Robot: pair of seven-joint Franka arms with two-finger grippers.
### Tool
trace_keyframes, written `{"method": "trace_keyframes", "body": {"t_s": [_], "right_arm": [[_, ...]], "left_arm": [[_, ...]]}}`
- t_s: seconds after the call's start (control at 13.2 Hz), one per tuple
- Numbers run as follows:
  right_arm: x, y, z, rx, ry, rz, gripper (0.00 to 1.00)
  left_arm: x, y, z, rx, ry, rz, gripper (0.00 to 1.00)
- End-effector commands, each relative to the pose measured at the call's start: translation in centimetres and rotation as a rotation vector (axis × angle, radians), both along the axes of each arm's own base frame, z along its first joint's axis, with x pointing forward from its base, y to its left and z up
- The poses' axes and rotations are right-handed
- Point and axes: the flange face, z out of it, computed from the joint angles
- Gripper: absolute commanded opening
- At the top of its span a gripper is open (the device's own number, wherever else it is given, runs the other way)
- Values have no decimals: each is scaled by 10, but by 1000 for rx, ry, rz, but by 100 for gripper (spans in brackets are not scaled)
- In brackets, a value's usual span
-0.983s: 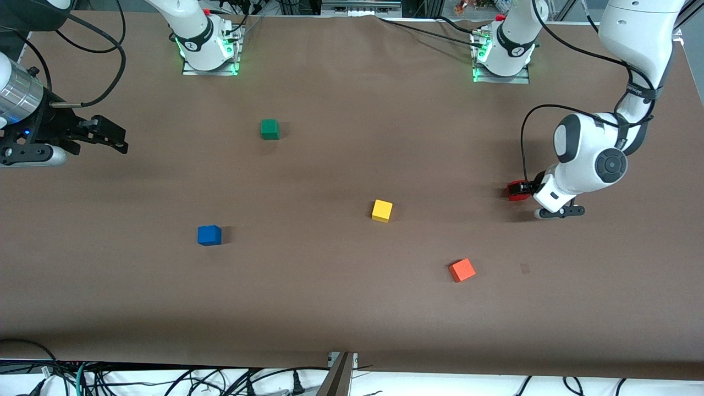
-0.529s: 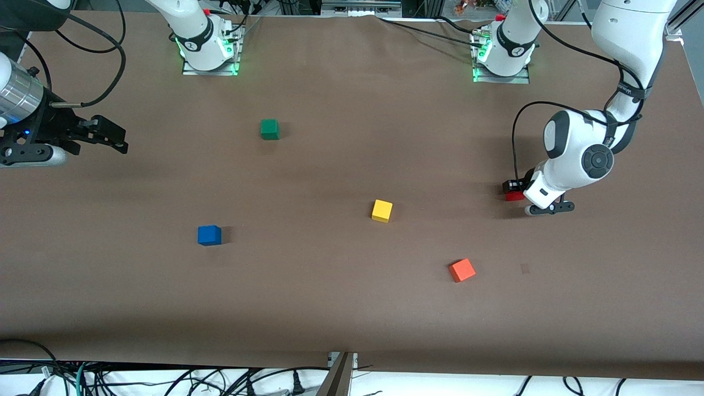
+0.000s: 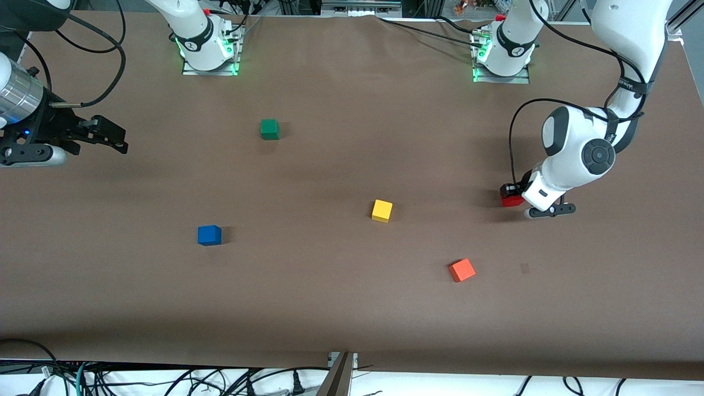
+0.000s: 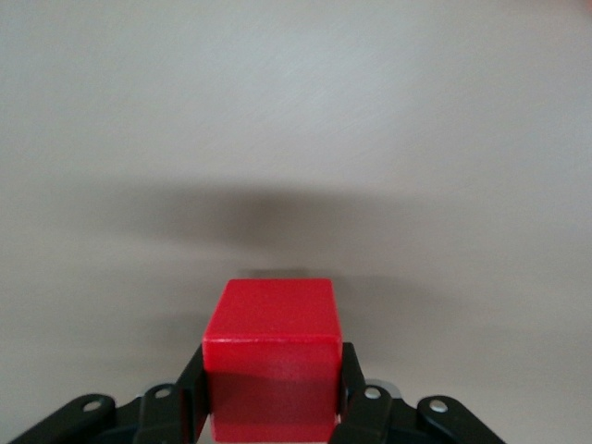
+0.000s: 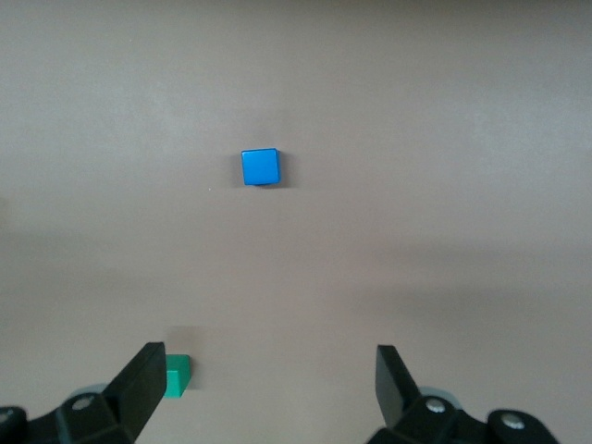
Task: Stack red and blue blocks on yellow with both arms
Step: 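Carry the red cube with the left gripper over the yellow cube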
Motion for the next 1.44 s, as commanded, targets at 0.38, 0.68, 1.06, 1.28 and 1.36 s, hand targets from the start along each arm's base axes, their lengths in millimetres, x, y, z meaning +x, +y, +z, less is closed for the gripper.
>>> {"method": "trace_keyframes", "body": {"t_s": [0.38, 0.68, 1.06, 1.28, 1.36], "right_arm": [[2, -4, 4, 1, -2, -21, 100], [2, -6, 4, 1, -2, -24, 100], [3, -6, 4, 3, -7, -24, 100], [3, -7, 5, 5, -8, -26, 100], [3, -6, 4, 5, -7, -24, 100]], "left_arm": [[71, -216, 102, -68, -47, -136, 0], [64, -290, 76, -82, -41, -217, 0], [31, -349, 26, -10, -10, -341, 0], [28, -361, 11, -5, -2, -354, 0], [27, -362, 10, -5, -1, -356, 0]]}}
